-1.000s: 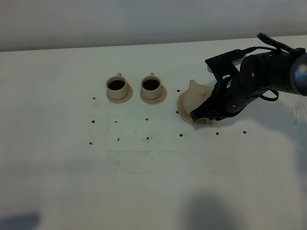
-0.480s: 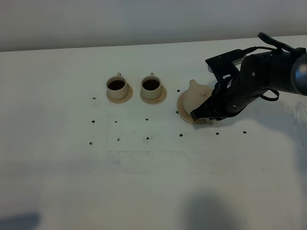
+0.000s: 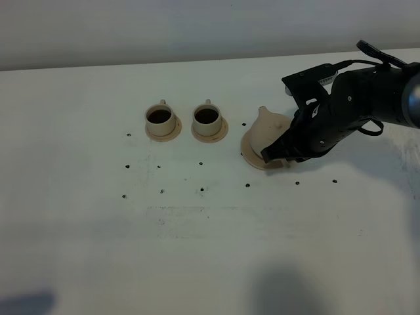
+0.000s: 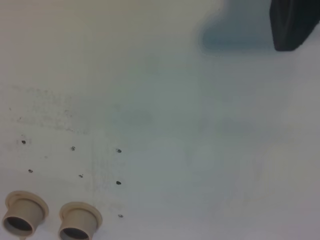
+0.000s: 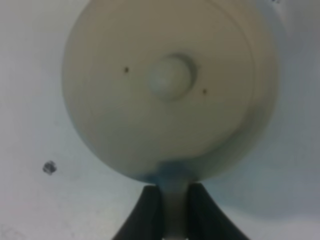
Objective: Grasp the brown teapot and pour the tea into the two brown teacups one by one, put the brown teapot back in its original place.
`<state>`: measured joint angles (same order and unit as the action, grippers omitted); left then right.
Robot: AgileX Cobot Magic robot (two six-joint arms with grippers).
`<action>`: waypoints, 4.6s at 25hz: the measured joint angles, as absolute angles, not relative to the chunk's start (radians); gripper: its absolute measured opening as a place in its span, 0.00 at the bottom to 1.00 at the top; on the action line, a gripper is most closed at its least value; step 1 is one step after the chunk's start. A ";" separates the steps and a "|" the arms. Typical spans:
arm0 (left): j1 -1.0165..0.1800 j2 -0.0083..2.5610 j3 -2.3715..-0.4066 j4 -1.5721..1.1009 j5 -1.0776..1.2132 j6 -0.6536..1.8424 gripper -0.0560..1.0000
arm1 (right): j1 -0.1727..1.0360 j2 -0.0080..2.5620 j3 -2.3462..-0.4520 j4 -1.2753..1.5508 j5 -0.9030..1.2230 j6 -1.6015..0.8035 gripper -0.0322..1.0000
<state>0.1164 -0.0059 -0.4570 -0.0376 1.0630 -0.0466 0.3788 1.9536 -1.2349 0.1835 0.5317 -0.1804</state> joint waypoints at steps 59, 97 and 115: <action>0.116 -0.006 -0.457 -0.038 1.063 -0.047 0.35 | 0.374 1.758 -1.243 0.276 0.560 -0.237 0.45; 0.116 -0.006 -0.457 -0.038 1.063 -0.047 0.35 | 0.352 0.373 -0.702 -0.043 0.999 0.062 0.45; 0.116 -0.006 -0.457 -0.038 1.063 -0.047 0.35 | 0.352 -0.006 -0.524 -0.008 1.111 0.043 0.37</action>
<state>0.1164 -0.0059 -0.4570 -0.0376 1.0630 -0.0466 0.3517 -0.0061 -0.5242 -0.0083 1.1110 0.0431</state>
